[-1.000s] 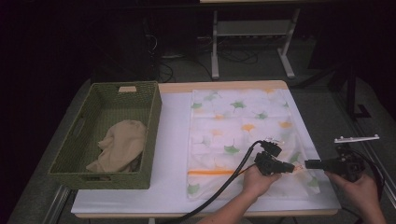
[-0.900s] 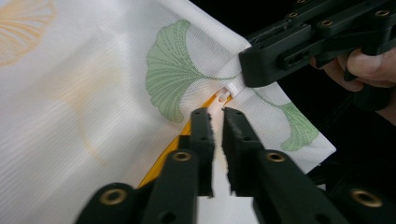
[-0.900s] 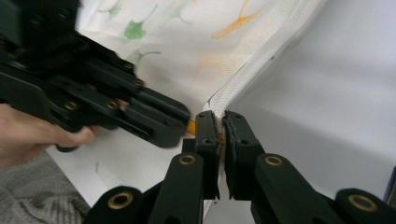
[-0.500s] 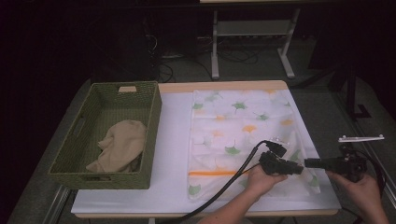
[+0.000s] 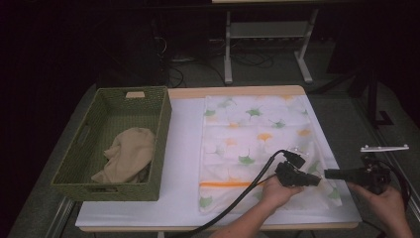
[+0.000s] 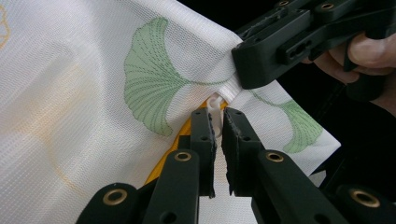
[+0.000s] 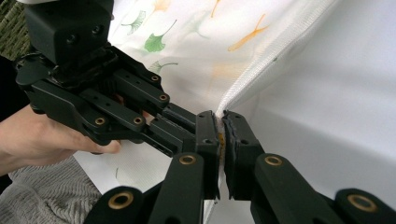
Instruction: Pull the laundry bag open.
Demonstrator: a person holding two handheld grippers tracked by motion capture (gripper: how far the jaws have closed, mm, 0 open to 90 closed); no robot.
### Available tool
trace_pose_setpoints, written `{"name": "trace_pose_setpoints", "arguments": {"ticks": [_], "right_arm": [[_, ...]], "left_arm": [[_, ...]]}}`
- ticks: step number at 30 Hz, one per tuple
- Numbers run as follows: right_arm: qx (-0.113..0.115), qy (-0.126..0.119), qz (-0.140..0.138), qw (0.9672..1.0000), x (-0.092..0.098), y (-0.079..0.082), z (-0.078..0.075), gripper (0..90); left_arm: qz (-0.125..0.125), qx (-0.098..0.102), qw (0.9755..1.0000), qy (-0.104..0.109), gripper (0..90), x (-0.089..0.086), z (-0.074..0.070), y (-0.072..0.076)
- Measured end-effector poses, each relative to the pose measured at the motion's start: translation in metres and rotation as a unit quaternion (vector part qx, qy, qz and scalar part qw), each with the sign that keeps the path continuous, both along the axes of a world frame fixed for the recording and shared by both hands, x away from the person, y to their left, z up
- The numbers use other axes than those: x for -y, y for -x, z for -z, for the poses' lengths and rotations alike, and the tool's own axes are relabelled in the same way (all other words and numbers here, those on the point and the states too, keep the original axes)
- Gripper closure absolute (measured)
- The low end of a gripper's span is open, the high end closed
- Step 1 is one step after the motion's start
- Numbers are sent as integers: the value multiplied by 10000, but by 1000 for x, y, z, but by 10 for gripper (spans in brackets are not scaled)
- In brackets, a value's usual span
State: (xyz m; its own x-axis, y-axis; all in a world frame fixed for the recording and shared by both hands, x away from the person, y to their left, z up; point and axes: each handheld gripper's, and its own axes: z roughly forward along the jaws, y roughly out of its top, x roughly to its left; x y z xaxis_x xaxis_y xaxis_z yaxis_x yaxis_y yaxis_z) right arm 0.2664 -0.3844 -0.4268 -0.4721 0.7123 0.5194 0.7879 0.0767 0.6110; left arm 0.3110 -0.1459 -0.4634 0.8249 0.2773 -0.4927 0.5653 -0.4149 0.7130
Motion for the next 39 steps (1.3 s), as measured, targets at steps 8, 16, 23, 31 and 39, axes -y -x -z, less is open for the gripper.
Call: {"name": "trace_pose_setpoints", "arguments": {"ticks": [8, 16, 23, 31, 39], "right_arm": [[23, -100, -18, 9999, 1, 2, -1, 847], [88, -300, -100, 9995, -1, 2, -5, 848], [33, -97, -47, 9999, -1, 2, -2, 848], [-11, 30, -10, 10000, 0, 2, 0, 847], [67, -241, -104, 9996, 0, 4, -4, 849]], "left_arm": [[-2, -59, 10000, 18, 705, -2, -1, -1], [-120, 90, 9999, -65, 758, 0, -1, 1], [-42, 62, 9999, -92, 836, 0, -1, 2], [-55, -43, 9999, -93, 900, 1, -1, 1], [-89, 92, 9999, -109, 649, 4, 0, 4]]}}
